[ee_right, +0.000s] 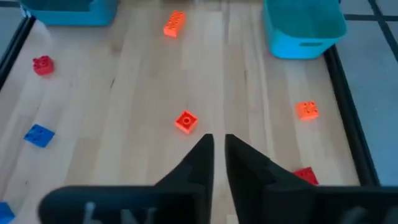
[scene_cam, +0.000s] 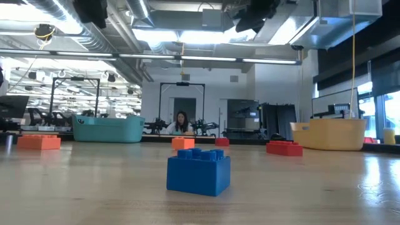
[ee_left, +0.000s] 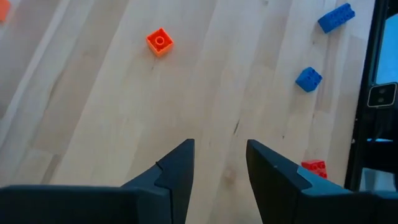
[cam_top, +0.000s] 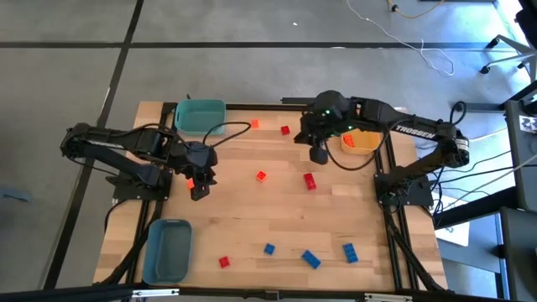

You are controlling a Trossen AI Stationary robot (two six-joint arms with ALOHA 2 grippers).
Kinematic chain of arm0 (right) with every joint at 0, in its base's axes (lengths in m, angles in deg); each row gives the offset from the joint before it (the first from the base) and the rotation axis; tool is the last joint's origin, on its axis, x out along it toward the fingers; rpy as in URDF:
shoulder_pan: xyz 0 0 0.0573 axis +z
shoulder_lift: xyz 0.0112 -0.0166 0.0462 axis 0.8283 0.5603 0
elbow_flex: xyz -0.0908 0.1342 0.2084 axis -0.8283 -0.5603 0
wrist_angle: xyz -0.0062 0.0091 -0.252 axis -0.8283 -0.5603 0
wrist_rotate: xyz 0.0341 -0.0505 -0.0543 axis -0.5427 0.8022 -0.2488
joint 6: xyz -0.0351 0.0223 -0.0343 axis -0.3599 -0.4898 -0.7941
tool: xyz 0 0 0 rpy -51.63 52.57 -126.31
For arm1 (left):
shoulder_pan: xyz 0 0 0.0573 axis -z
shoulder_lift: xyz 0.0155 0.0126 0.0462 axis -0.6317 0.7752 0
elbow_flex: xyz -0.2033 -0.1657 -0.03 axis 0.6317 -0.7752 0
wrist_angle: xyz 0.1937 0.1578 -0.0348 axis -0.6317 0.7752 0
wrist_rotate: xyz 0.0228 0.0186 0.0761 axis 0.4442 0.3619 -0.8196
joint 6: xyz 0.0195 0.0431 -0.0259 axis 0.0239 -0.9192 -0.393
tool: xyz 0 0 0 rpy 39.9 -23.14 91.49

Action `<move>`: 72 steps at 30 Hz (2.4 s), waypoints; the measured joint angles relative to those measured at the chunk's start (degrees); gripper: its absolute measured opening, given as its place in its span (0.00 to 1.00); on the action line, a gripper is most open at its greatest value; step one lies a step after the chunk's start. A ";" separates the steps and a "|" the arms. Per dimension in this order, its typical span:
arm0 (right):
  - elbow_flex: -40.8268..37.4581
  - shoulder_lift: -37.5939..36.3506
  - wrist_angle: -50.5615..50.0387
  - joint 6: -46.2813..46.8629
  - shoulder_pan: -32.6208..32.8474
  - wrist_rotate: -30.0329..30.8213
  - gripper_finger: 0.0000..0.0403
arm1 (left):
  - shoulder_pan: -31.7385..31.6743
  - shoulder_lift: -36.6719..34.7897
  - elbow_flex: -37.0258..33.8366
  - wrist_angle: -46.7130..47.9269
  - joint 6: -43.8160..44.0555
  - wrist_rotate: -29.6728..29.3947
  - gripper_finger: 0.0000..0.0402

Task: Sort & place blocks by color
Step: Put the orange game piece into the yellow bin

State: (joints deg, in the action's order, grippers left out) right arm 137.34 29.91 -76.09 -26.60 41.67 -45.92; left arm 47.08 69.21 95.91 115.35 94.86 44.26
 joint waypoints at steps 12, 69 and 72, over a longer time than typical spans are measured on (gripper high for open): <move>0.00 6.44 4.70 4.69 2.83 0.67 0.39 | 3.37 0.00 0.00 0.00 0.45 -0.02 0.35; -0.35 34.14 23.17 19.84 9.69 14.39 0.40 | 3.71 -0.02 0.00 6.86 -0.01 -7.37 0.35; -0.35 35.00 22.63 20.36 9.17 14.41 0.40 | 3.71 -0.02 0.00 6.86 0.12 -7.37 0.35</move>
State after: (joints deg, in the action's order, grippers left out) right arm 136.99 64.91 -53.46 -6.24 50.83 -31.51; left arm 50.79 69.19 95.91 122.21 94.98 36.90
